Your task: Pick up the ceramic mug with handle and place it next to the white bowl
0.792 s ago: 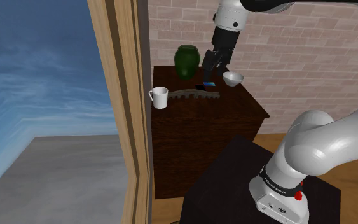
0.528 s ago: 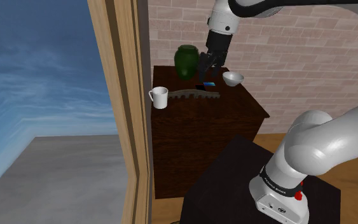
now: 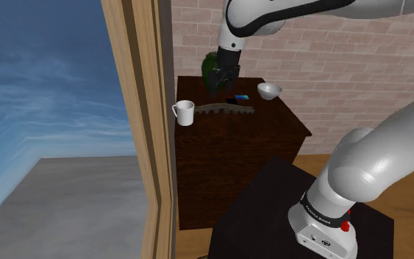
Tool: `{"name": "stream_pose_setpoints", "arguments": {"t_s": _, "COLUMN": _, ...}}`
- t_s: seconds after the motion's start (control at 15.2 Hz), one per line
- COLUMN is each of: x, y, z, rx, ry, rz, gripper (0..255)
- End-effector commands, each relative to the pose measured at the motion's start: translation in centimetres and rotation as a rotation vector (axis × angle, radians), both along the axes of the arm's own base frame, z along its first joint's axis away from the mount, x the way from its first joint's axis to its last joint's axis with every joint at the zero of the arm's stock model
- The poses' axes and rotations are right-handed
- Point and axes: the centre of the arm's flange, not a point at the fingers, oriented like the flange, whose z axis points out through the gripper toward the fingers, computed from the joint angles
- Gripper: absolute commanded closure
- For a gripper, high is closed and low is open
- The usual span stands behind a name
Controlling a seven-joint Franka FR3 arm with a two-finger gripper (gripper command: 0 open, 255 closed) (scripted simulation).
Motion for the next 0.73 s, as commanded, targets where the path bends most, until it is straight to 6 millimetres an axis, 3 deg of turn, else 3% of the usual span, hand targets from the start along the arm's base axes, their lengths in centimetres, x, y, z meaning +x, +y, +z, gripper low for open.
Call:
{"name": "stream_pose_setpoints", "arguments": {"t_s": 0.0, "x": 2.4, "y": -0.4, "z": -1.4, "rx": -0.001, "ry": 0.004, "rz": -0.006, "gripper": 0}}
{"name": "stream_pose_setpoints", "arguments": {"t_s": 0.66, "x": 13.8, "y": -3.2, "z": -8.2, "rx": -0.004, "ry": 0.026, "rz": -0.035, "gripper": 0}}
